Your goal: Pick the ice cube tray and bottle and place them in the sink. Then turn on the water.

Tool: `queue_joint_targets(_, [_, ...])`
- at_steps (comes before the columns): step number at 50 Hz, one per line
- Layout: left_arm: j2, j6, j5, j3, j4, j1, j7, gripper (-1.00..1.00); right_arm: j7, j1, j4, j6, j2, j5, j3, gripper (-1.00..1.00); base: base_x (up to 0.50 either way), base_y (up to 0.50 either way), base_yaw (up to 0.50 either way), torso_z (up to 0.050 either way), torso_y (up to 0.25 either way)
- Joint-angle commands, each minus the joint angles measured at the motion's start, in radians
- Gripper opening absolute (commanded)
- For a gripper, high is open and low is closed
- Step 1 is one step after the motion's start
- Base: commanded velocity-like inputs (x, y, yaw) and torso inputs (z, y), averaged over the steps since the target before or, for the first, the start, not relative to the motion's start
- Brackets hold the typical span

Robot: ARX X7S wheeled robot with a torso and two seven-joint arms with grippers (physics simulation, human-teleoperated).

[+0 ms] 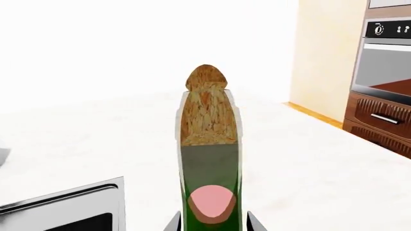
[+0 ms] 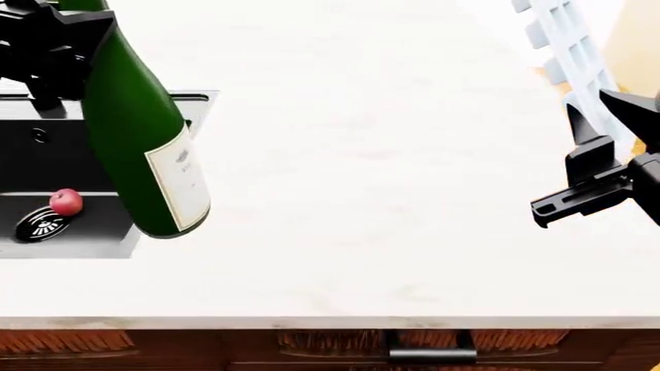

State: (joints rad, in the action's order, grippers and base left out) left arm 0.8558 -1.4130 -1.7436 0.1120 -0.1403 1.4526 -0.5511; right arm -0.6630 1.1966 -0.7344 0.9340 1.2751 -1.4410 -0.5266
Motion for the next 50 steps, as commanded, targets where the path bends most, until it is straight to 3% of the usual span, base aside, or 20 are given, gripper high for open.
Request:
queue_joint_targets(1, [0.01,0.017,0.011,-0.001,-0.001,0.009,0.008,-1.0,0.003,0.006,0.001,0.008,-0.01,0.013,0.001,-1.0,0.02,0.5,0.0,0.0,0.0])
queue_joint_targets(50, [0.059,0.065,-0.007,0.007,-0.025,-0.015,0.027,-1.0,-0.013,0.031,-0.004,0.035,-0.029,-0.01,0.006,-1.0,0.02,0.5,0.0,0.0,0.001])
